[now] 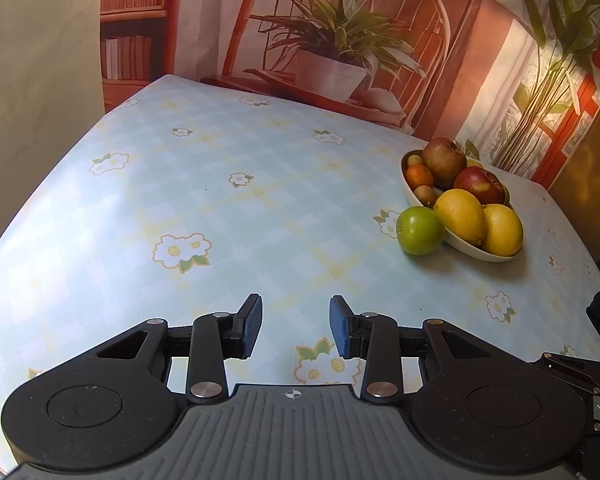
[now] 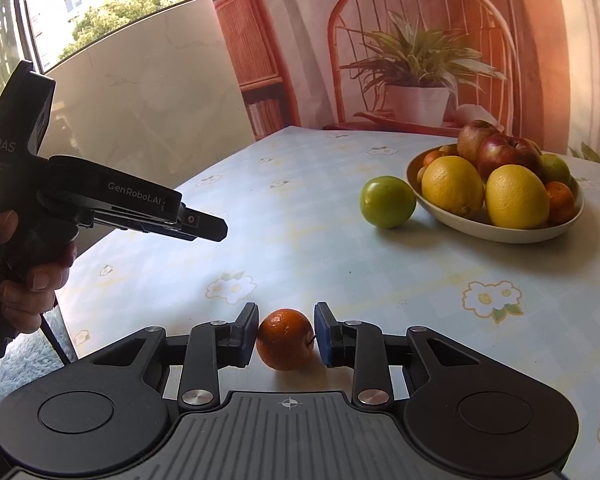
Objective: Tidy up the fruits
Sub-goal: 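Grasp the tangerine on the table with the right gripper, then grasp the green apple with the left gripper while the right holds the tangerine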
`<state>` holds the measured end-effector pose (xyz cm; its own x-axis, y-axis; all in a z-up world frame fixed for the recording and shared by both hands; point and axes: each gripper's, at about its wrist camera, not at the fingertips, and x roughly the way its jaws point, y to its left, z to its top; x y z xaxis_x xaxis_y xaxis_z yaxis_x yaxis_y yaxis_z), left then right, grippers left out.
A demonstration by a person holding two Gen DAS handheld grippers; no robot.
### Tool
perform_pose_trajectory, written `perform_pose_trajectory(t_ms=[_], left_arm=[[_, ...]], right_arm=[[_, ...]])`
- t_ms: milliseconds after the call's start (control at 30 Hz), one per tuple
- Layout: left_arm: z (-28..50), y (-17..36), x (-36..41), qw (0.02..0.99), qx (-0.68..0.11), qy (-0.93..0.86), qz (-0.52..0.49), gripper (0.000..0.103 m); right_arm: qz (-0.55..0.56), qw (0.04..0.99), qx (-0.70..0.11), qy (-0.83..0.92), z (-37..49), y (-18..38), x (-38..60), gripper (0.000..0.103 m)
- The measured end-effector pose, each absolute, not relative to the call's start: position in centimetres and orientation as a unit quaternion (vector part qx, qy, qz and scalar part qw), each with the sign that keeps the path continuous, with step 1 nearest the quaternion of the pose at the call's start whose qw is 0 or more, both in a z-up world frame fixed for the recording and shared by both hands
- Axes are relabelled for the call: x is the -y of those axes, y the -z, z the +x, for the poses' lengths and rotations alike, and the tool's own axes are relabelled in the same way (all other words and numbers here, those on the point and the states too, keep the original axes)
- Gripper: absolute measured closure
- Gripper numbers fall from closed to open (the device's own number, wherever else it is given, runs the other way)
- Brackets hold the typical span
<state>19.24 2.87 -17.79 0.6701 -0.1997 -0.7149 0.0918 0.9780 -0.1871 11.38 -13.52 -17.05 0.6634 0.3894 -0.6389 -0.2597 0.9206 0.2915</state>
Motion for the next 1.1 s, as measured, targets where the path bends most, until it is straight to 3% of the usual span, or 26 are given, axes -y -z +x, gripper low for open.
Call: perform_pose_trajectory(t_ms=[267,567,1100], left_arm=[[19.5,17.5,-2.5,0.911,-0.400,0.080,-0.068,0.064],[19.7,17.8,-1.9,0.908,-0.405,0.084,-0.063,0.064],[20.1,18.2,-1.5,0.905,-0.413,0.084,-0.064,0.064]], right_arm=[[0.021,0.932,-0.345,-0.108,11.3,17.0,15.2,0.076],[0.024,0.930,-0.356,-0.093,10.9,18.3,16.1,0.067],[0.012,0.931,-0.350,-0.104,10.5,18.8,15.8,0.072]])
